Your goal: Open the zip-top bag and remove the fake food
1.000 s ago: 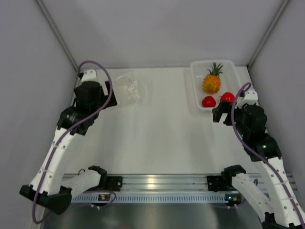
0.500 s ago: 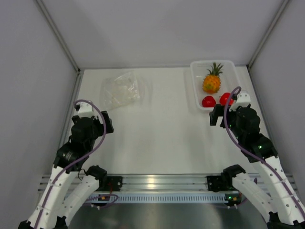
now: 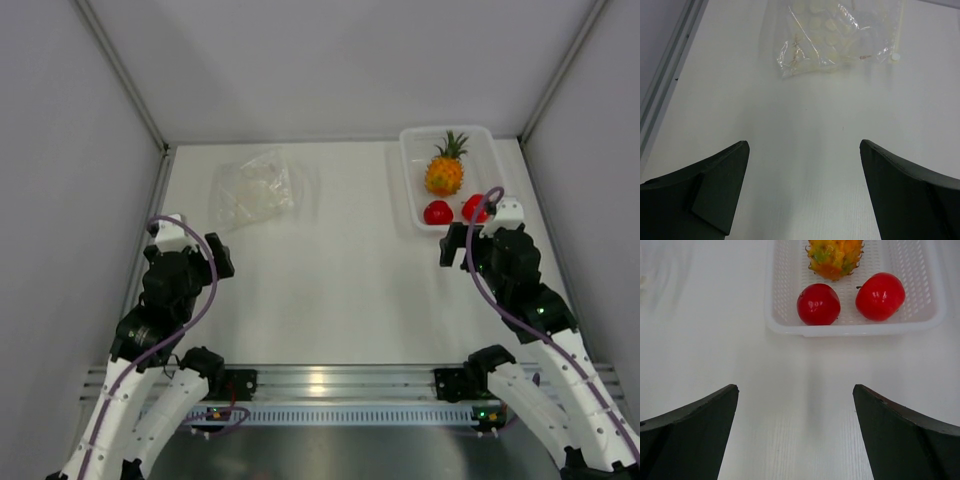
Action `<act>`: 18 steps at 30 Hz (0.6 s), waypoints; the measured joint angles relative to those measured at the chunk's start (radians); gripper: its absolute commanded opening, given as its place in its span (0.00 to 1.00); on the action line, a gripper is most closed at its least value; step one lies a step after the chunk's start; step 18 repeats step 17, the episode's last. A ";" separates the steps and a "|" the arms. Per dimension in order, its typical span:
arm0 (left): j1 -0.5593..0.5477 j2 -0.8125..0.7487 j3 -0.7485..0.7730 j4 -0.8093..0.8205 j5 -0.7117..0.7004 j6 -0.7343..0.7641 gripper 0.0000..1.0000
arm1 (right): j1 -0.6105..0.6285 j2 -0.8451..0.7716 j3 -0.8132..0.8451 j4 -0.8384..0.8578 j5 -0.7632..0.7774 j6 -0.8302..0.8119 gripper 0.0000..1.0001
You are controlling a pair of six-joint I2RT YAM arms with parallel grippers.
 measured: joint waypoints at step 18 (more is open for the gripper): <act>0.006 0.018 -0.004 0.005 -0.005 0.000 0.98 | 0.000 -0.040 0.002 -0.002 0.000 0.004 0.99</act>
